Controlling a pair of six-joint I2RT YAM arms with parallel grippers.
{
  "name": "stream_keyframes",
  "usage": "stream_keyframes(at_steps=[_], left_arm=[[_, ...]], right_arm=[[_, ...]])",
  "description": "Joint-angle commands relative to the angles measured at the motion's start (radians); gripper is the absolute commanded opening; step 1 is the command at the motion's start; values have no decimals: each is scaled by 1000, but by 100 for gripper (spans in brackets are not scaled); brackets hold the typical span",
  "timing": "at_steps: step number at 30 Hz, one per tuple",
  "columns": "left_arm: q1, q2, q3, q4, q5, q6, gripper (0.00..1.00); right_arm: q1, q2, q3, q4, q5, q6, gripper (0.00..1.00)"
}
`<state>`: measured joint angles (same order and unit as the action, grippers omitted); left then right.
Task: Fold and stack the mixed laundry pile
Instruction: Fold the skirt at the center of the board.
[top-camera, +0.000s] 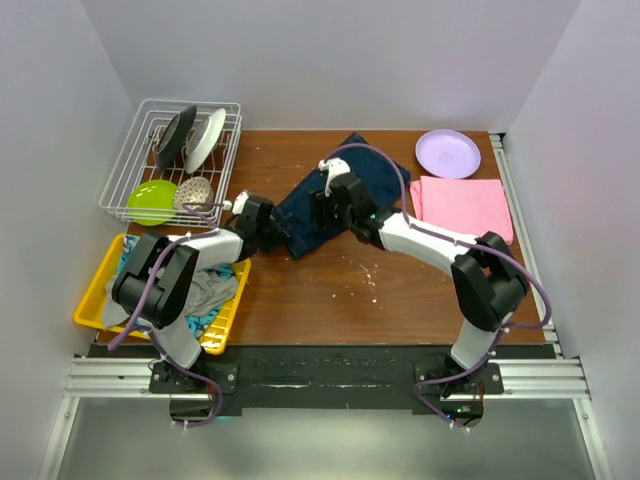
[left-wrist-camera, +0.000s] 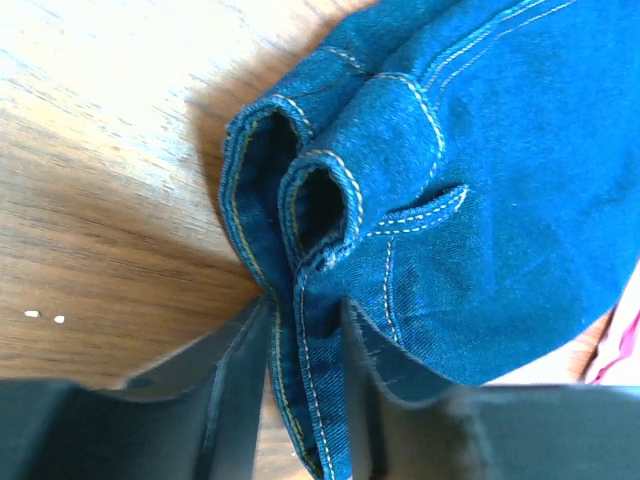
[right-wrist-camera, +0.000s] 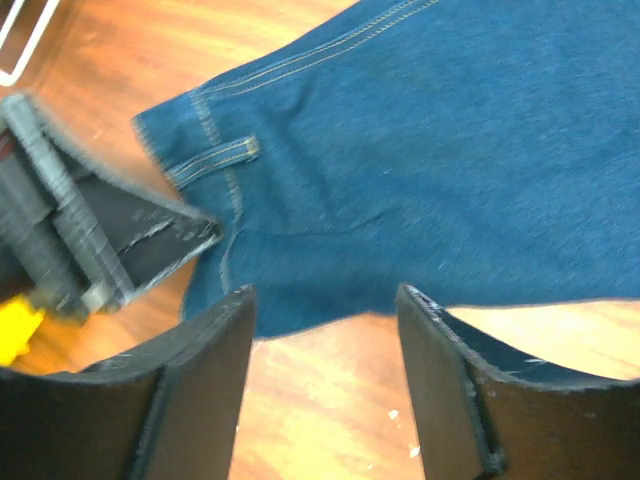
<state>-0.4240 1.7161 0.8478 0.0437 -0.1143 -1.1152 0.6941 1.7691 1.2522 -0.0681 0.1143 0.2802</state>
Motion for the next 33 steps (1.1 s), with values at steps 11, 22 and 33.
stream_keyframes(at_steps=[11,22,33], left_arm=[[10,-15,42,5,8,66,25],[25,-33,17,1,19,75,34],[31,-44,-26,25,16,95,62]], right_arm=[[85,74,31,139,271,-78,58],[79,248,153,18,153,-95,30],[-60,331,165,-55,-42,-3,19]])
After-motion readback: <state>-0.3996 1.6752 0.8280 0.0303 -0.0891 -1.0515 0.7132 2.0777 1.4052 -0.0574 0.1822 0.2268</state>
